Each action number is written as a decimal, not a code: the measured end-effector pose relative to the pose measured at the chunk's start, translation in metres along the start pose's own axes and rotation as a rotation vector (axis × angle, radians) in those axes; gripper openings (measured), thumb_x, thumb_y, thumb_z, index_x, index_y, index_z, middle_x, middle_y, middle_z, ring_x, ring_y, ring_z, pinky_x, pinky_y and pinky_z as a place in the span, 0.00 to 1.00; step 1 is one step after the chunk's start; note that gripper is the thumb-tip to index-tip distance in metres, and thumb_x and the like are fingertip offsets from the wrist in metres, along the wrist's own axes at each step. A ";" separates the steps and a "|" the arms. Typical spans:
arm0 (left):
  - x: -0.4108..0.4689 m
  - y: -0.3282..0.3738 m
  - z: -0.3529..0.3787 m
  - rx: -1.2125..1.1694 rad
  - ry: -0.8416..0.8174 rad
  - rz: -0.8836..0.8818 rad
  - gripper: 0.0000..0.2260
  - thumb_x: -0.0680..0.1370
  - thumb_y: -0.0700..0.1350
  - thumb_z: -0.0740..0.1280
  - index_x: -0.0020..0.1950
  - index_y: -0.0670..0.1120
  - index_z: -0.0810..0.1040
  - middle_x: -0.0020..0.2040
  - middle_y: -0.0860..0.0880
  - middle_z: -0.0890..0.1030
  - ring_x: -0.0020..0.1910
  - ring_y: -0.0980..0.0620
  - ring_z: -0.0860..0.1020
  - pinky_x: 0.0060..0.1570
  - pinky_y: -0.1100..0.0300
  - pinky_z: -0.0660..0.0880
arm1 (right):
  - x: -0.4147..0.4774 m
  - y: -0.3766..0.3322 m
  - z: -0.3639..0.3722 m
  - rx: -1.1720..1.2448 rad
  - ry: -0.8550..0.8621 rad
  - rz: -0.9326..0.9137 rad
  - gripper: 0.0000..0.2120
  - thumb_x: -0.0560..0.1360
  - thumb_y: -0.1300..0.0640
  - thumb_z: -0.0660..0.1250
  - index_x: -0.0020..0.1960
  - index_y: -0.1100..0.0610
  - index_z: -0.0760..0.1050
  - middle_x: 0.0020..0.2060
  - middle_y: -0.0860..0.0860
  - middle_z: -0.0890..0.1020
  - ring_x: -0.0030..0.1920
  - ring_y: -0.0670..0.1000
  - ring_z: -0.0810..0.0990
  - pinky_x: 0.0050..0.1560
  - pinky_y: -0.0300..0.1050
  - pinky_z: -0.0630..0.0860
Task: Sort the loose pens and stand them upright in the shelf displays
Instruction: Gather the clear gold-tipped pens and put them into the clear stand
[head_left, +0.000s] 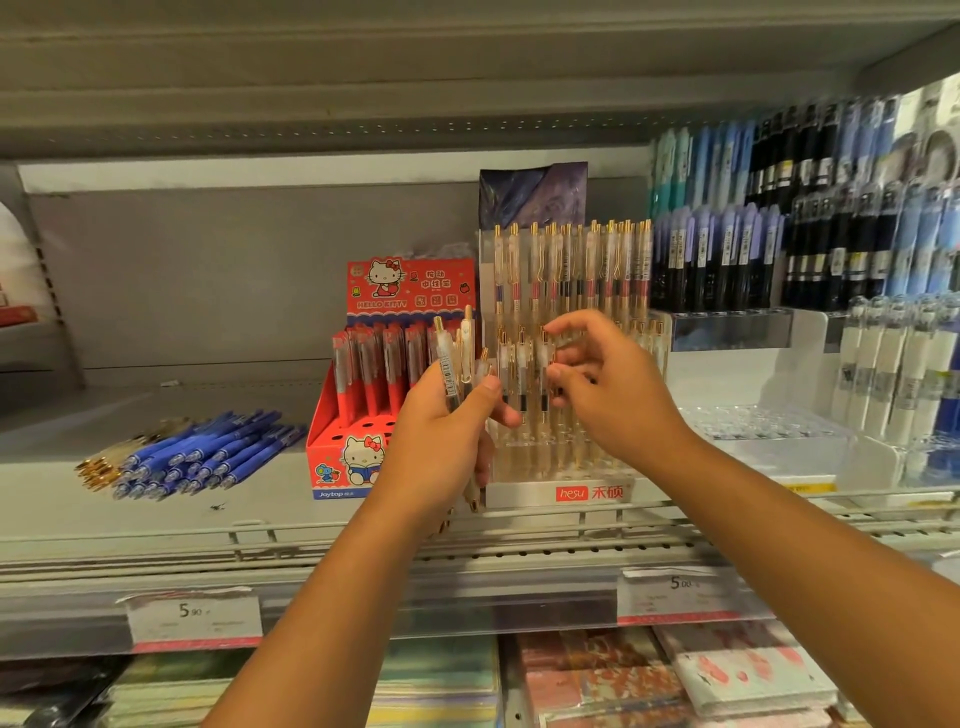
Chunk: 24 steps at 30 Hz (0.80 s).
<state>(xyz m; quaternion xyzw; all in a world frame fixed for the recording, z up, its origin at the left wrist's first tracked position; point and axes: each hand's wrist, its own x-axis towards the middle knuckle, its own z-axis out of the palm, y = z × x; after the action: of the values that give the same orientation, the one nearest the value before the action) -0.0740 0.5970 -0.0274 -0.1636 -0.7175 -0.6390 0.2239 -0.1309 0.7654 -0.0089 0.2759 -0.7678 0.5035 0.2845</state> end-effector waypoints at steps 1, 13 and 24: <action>0.000 0.000 0.000 -0.007 0.004 -0.016 0.04 0.83 0.47 0.62 0.53 0.50 0.75 0.35 0.49 0.82 0.24 0.53 0.71 0.24 0.60 0.70 | -0.001 0.000 -0.001 -0.028 0.011 -0.007 0.17 0.77 0.64 0.68 0.57 0.45 0.73 0.44 0.49 0.78 0.42 0.45 0.81 0.42 0.38 0.81; -0.002 0.003 0.000 -0.008 -0.052 -0.028 0.09 0.83 0.46 0.61 0.60 0.45 0.75 0.43 0.48 0.85 0.25 0.51 0.73 0.25 0.58 0.73 | -0.011 -0.017 0.000 -0.272 0.127 -0.172 0.05 0.76 0.60 0.68 0.50 0.52 0.77 0.40 0.44 0.77 0.37 0.43 0.75 0.38 0.41 0.75; -0.004 0.003 0.002 0.047 -0.145 0.027 0.08 0.83 0.47 0.62 0.60 0.55 0.76 0.42 0.45 0.82 0.27 0.48 0.75 0.24 0.58 0.72 | -0.010 -0.034 0.003 0.344 -0.278 0.169 0.04 0.78 0.63 0.67 0.48 0.63 0.80 0.32 0.55 0.80 0.31 0.51 0.77 0.29 0.41 0.75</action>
<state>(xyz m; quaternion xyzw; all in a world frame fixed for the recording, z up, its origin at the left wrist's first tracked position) -0.0689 0.5991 -0.0273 -0.2140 -0.7443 -0.6054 0.1836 -0.1003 0.7524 0.0036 0.3217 -0.7227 0.6063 0.0817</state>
